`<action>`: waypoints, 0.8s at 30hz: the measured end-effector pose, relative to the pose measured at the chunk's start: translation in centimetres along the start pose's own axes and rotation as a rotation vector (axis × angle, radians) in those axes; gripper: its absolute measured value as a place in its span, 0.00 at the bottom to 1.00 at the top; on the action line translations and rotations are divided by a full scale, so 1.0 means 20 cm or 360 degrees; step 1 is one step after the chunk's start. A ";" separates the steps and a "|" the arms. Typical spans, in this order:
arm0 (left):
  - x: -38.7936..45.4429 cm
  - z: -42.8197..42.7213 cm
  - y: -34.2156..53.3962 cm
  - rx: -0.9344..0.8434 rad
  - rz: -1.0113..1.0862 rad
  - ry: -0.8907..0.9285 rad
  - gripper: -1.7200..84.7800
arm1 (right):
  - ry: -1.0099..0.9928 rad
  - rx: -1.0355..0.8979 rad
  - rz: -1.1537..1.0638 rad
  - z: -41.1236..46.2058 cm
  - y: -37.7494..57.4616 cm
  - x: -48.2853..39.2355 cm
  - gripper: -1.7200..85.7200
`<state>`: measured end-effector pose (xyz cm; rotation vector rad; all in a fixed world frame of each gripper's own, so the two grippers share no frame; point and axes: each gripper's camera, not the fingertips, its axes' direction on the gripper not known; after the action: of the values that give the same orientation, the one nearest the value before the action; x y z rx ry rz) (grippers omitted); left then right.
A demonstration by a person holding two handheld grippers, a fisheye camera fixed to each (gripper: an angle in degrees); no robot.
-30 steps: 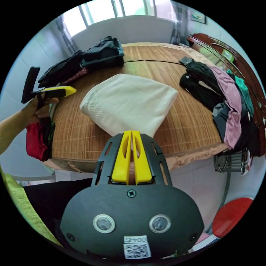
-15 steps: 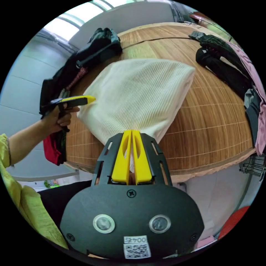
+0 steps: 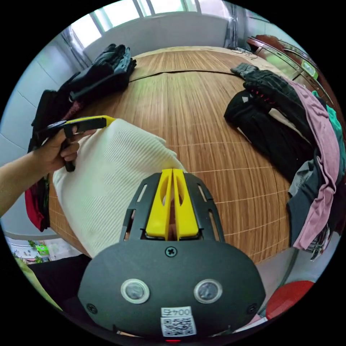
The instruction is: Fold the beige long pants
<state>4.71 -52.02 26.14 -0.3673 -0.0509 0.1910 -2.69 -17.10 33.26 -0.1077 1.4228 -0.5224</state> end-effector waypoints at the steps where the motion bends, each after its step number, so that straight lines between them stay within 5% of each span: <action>1: -0.10 0.01 -0.01 0.0000 -0.0121 0.0113 0.02 | -0.0036 -0.0005 0.0032 0.04 0.03 0.06 0.02; 9: -0.42 -0.38 -0.08 0.0343 -0.0550 0.0512 0.03 | -0.0663 0.0299 0.0612 -0.12 0.36 0.57 0.10; 15: -0.69 -0.42 -0.18 0.0138 -0.0820 0.0551 0.06 | -0.0978 0.0217 0.0928 0.06 0.52 0.82 0.17; 24: -0.71 -0.32 -0.35 -0.0251 -0.0764 0.0682 0.12 | -0.1159 0.0188 0.1008 0.17 0.54 0.87 0.17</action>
<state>-7.36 -63.50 22.54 -0.5352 0.2685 -0.3698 4.58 -15.55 13.85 0.2271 0.6483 -0.0166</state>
